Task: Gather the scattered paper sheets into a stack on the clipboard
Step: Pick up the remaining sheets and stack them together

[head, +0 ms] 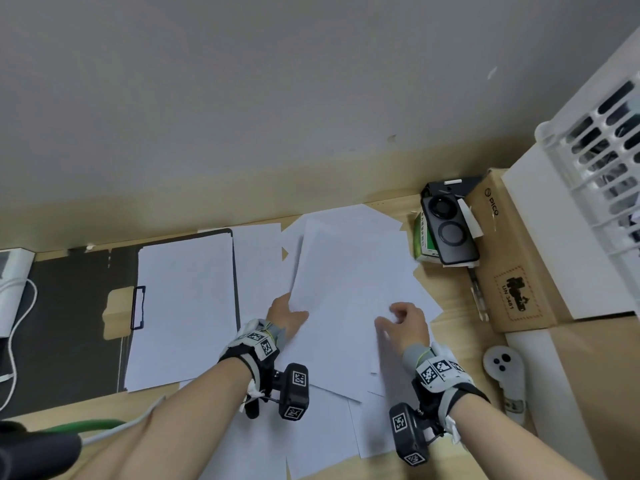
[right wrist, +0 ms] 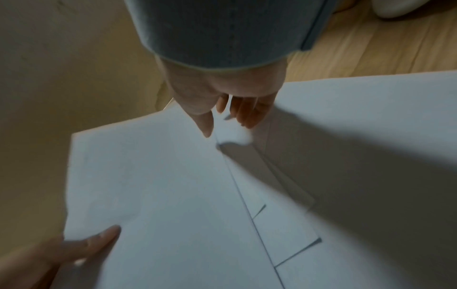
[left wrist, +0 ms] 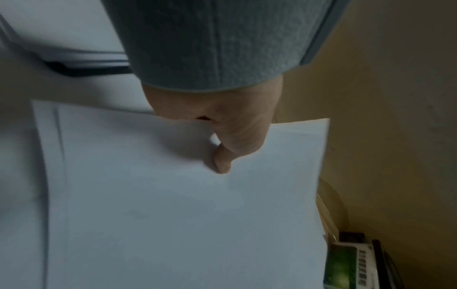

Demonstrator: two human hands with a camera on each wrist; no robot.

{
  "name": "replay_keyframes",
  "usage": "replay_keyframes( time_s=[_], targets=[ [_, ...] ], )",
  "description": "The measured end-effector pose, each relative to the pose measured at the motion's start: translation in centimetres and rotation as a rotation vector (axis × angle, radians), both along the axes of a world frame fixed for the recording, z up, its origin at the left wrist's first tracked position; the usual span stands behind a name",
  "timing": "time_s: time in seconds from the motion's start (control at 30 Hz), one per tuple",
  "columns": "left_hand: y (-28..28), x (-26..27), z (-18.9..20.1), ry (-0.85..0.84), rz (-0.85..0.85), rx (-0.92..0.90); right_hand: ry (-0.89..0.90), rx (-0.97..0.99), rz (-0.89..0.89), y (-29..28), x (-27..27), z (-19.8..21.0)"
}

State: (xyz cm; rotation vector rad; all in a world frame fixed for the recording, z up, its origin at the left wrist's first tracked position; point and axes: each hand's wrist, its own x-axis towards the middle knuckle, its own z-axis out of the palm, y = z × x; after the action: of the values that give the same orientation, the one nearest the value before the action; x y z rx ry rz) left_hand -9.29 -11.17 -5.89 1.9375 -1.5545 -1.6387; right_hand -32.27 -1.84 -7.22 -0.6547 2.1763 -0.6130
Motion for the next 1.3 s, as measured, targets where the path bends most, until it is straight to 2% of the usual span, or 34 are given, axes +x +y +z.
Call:
replay_keyframes(
  time_s=[0.1,0.23,0.33,0.43,0.67,0.73,1.03,1.3],
  targets=[
    [-0.4,1.8,1.3,0.081,0.018,-0.056,-0.066,-0.064,-0.056,-0.6,0.0,0.5],
    [-1.4,3.8,3.9,0.2,0.073,-0.09,-0.313,-0.149,-0.019,-2.5,1.5,1.4],
    [-2.6,5.1,5.6,0.25,0.119,-0.116,-0.489,-0.212,-0.022,-4.4,3.2,3.3],
    [-3.8,6.1,7.4,0.293,0.219,-0.145,-0.562,-0.315,-0.073,-6.4,4.6,5.9],
    [-6.8,7.0,11.6,0.442,0.429,-0.231,-0.544,-0.572,-0.051,-11.2,6.4,12.0],
    [-7.3,7.1,12.0,0.479,0.445,-0.253,-0.548,-0.608,-0.033,-11.7,6.4,12.9],
    [-5.6,6.8,10.4,0.462,0.439,-0.215,-0.504,-0.51,-0.003,-9.1,7.9,10.5],
    [-7.7,6.7,11.6,0.485,0.426,-0.325,-0.52,-0.568,-0.011,-12.4,9.2,12.4]
  ],
)
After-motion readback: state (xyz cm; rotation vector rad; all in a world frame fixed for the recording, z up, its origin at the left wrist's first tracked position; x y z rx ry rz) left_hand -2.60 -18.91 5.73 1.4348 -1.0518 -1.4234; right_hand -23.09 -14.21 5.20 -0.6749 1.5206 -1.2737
